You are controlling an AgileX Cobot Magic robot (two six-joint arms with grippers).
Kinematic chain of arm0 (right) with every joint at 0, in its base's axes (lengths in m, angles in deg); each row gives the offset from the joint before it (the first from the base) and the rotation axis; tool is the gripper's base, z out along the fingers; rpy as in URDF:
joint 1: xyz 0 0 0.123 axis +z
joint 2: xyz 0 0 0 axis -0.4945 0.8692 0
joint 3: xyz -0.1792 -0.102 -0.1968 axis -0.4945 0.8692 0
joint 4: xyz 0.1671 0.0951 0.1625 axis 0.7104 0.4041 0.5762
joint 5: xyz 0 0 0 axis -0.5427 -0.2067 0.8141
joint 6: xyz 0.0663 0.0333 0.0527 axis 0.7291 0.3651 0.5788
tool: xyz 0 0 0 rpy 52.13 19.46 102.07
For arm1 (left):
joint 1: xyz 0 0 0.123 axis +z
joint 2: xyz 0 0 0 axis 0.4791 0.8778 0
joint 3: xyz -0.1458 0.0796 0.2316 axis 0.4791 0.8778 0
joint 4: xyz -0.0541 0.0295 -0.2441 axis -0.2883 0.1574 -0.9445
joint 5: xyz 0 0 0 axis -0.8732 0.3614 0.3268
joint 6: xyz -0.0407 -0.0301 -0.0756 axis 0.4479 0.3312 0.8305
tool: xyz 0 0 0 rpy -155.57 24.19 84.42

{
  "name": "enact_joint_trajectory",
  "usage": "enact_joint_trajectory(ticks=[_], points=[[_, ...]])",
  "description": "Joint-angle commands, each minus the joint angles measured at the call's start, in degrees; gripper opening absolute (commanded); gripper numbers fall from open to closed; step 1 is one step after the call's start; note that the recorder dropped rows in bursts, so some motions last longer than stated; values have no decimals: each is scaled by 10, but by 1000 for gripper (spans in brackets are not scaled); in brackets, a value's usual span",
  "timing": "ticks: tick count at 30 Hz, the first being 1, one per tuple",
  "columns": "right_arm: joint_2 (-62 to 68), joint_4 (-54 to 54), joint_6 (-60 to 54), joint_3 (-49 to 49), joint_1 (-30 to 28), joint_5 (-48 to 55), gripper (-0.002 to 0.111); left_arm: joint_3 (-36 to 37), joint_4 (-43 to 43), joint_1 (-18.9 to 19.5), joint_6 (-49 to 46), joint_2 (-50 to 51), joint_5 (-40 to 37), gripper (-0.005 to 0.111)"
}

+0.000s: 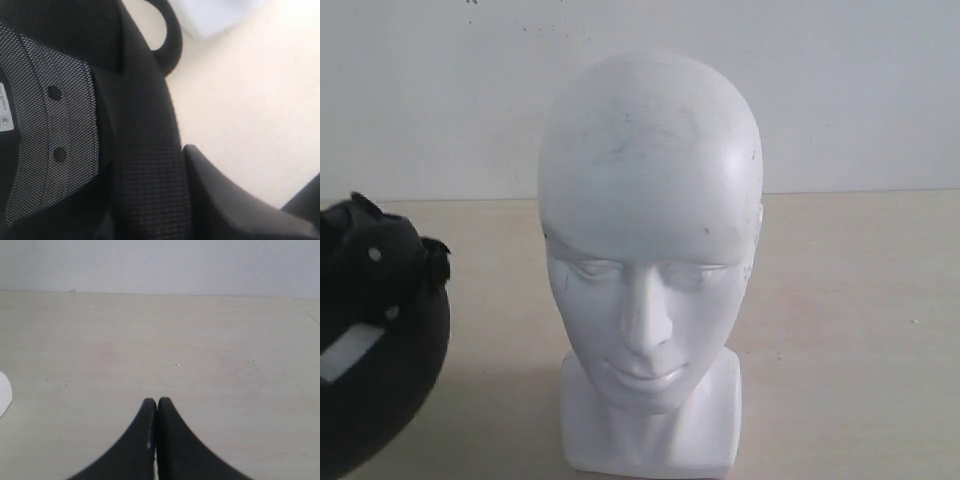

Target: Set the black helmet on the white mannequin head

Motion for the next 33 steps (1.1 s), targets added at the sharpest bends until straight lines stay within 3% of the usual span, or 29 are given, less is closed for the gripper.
enact_joint_trajectory(ticks=[1,10,15,19,21,22,24,29,33], points=[[-3,-3,0,0,0,-2,0,-71,11,-1,35,-69,-9,4],[-3,-3,0,0,0,-2,0,-201,7,-1,72,-148,13,4],[-3,-3,0,0,0,-2,0,-271,-95,-1,69,-152,49,4],[-3,-3,0,0,0,-2,0,-294,-224,-1,39,-152,88,4],[-3,-3,0,0,0,-2,0,-295,-395,-1,-75,-152,99,4],[-3,-3,0,0,0,-2,0,-295,-536,-1,-171,-149,99,4],[-3,-3,0,0,0,-2,0,-295,-680,-1,-230,-144,111,4],[-3,-3,0,0,5,-2,0,-297,-870,-1,-275,-95,121,4],[-3,-3,0,0,6,-2,0,-307,-870,-1,-188,-48,126,4]])
